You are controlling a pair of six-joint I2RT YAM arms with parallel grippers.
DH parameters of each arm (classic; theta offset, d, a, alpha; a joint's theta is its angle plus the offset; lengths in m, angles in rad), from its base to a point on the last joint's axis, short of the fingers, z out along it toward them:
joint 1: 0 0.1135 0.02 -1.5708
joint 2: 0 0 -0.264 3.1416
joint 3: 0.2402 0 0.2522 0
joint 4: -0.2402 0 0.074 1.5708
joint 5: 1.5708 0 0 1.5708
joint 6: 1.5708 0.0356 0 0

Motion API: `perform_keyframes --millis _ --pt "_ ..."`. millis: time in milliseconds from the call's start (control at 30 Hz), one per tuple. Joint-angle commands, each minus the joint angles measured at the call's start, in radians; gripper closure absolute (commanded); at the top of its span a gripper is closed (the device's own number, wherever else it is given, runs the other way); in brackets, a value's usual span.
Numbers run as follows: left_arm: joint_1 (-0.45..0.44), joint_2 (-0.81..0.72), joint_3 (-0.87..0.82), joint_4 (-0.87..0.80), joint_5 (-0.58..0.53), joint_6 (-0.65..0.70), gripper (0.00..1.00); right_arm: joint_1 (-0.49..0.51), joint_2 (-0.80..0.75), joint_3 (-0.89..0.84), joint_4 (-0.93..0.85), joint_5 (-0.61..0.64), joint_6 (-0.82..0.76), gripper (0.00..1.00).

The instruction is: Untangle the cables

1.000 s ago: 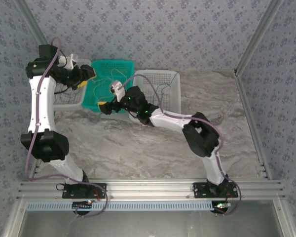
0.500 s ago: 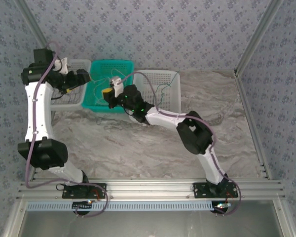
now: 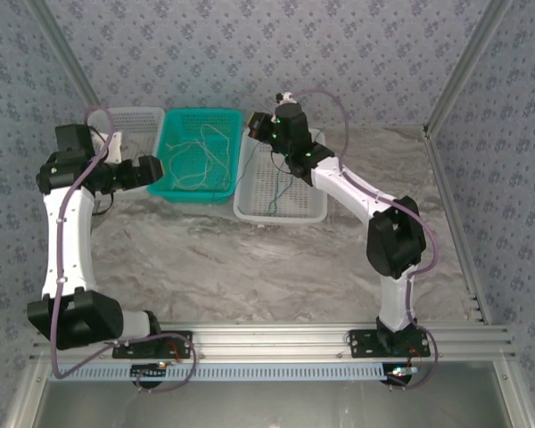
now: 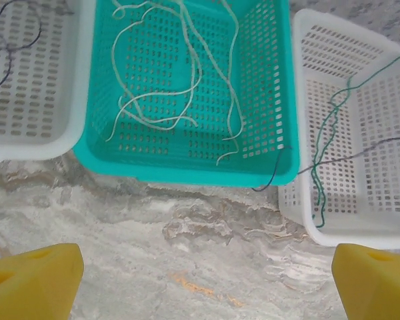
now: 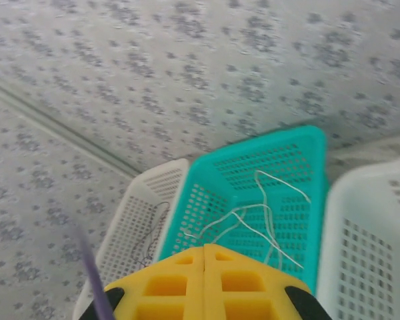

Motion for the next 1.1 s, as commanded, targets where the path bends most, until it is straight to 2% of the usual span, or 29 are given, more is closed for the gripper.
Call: perform_keyframes --millis 0,67,100,133,200,267,367,533,633,733,833,867,900,933,1000,1067 --pt "0.001 -0.069 -0.035 0.15 0.313 0.032 0.06 0.024 -0.008 0.079 -0.11 -0.052 0.043 1.0" --pt "-0.019 -0.132 -0.087 0.305 0.595 -0.005 0.07 0.023 0.01 0.138 -0.198 -0.066 0.065 1.0" --pt "-0.044 -0.177 -0.114 0.387 0.675 -0.019 0.07 0.018 0.019 0.165 -0.236 -0.087 0.095 1.0" --pt "-0.072 -0.215 -0.129 0.428 0.691 -0.017 0.07 0.013 0.026 0.181 -0.256 -0.111 0.129 1.0" --pt "-0.159 -0.292 -0.154 0.47 0.594 -0.013 0.05 0.013 0.031 0.199 -0.245 -0.172 0.182 1.0" --pt "-0.255 -0.312 -0.186 0.518 0.556 -0.029 0.06 0.028 0.027 0.217 -0.251 -0.181 0.205 1.0" --pt "-0.391 -0.294 -0.241 0.56 0.423 -0.024 0.14 0.053 0.016 0.268 -0.321 -0.158 0.207 1.0" --pt "-0.547 -0.282 -0.423 0.853 0.185 0.0 0.13 0.077 0.024 0.367 -0.447 -0.167 0.237 1.0" --pt "-0.576 -0.207 -0.456 0.99 0.125 -0.016 0.11 0.098 0.018 0.387 -0.458 -0.177 0.238 1.0" --pt "-0.584 -0.123 -0.459 1.101 0.006 -0.064 0.08 0.126 0.004 0.388 -0.462 -0.167 0.231 1.0" --pt "-0.581 -0.103 -0.543 1.361 -0.105 -0.132 0.04 0.148 -0.01 0.388 -0.474 -0.157 0.227 1.0" --pt "-0.58 -0.097 -0.554 1.412 -0.117 -0.145 0.08 0.153 -0.013 0.386 -0.48 -0.152 0.224 1.0" --pt "-0.579 -0.091 -0.546 1.42 -0.125 -0.153 0.2 0.157 -0.018 0.385 -0.49 -0.146 0.22 1.0" --pt "-0.576 -0.086 -0.534 1.406 -0.125 -0.154 0.38 0.157 -0.021 0.384 -0.496 -0.141 0.217 1.0" --pt "-0.573 -0.09 -0.509 1.353 -0.111 -0.154 0.99 0.157 -0.028 0.374 -0.508 -0.123 0.206 1.0" --pt "-0.57 -0.12 -0.509 1.33 -0.089 -0.157 1.0 0.151 -0.034 0.361 -0.52 -0.109 0.197 1.0"
